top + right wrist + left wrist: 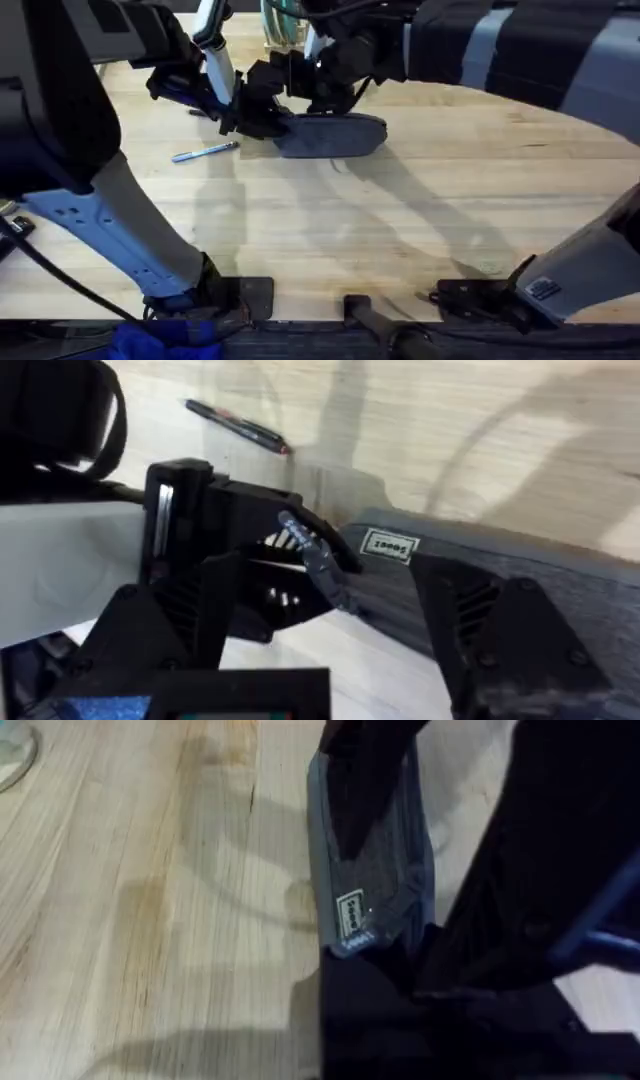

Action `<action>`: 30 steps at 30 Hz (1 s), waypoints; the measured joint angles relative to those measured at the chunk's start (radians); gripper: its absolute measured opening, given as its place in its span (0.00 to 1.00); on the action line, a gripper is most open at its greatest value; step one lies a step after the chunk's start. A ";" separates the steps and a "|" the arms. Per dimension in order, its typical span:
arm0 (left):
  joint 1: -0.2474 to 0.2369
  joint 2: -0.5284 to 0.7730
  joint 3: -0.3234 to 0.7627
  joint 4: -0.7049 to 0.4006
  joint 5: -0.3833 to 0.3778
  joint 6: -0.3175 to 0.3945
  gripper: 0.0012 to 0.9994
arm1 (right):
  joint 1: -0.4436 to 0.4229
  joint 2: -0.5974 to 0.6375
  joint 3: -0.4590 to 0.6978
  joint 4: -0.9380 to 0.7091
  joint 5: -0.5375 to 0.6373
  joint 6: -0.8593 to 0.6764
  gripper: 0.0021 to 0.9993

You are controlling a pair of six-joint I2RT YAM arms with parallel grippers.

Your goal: Unzip the bag, pick up the pens from the table one at a time and place them inside, then zip the bag closed.

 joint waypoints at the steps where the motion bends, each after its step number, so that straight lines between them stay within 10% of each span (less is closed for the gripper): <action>1: 0.000 0.000 0.000 0.000 0.000 0.000 0.11 | 0.000 0.000 0.000 -0.001 0.005 -0.008 1.00; 14: 0.000 0.000 0.000 0.000 0.000 0.002 0.98 | -0.045 -0.012 0.001 -0.012 0.060 -0.083 1.00; 30: 0.000 0.000 0.000 0.000 0.000 0.002 0.99 | -0.127 -0.073 0.020 -0.112 0.068 -0.168 1.00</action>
